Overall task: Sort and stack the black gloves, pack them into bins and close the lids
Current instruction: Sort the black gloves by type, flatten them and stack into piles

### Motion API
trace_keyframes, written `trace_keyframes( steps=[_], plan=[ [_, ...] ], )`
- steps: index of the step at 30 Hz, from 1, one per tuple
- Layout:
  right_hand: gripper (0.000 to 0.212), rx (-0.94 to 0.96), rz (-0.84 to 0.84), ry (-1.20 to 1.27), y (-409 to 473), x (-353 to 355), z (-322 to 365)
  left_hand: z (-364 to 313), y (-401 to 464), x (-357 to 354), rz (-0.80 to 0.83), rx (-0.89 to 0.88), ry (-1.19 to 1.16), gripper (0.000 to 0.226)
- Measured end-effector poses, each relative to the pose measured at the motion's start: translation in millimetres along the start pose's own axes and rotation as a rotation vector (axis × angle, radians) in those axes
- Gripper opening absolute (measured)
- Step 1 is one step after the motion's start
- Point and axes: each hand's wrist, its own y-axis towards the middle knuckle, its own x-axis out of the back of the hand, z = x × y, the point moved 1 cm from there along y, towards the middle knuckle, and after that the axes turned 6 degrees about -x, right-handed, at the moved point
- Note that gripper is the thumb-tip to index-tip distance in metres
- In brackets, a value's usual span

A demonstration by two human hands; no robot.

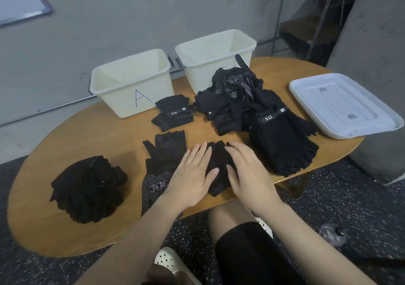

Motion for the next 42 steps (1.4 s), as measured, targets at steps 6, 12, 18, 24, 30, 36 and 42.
trace_keyframes(
  steps=[6, 12, 18, 24, 30, 36, 42],
  plan=[
    [0.054, 0.138, 0.216, -0.148, -3, -17, -4, 4, -3, -15, 0.055, -0.042, 0.105, 0.079],
    [0.077, 0.013, 0.454, -0.221, -8, -20, -35, 6, -3, -21, 0.078, -0.041, 0.141, 0.089],
    [0.081, 0.02, 0.427, -0.34, -17, -14, -40, 8, -4, -22, 0.066, -0.02, 0.109, 0.098],
    [0.079, -0.01, 0.447, -0.318, -15, -12, -37, 3, -7, -12, 0.074, -0.029, 0.084, 0.095],
    [0.074, 0.035, 0.432, -0.211, -3, 2, -25, 36, -53, 17, -0.076, 0.079, 0.094, 0.069],
    [0.049, 0.227, 0.276, -0.182, 28, -20, 23, 76, -84, 26, -0.114, 0.245, 0.004, 0.057],
    [0.052, 0.265, 0.373, -0.16, 60, -67, 76, 76, -80, 14, -0.206, 0.299, -0.165, 0.05]
  ],
)
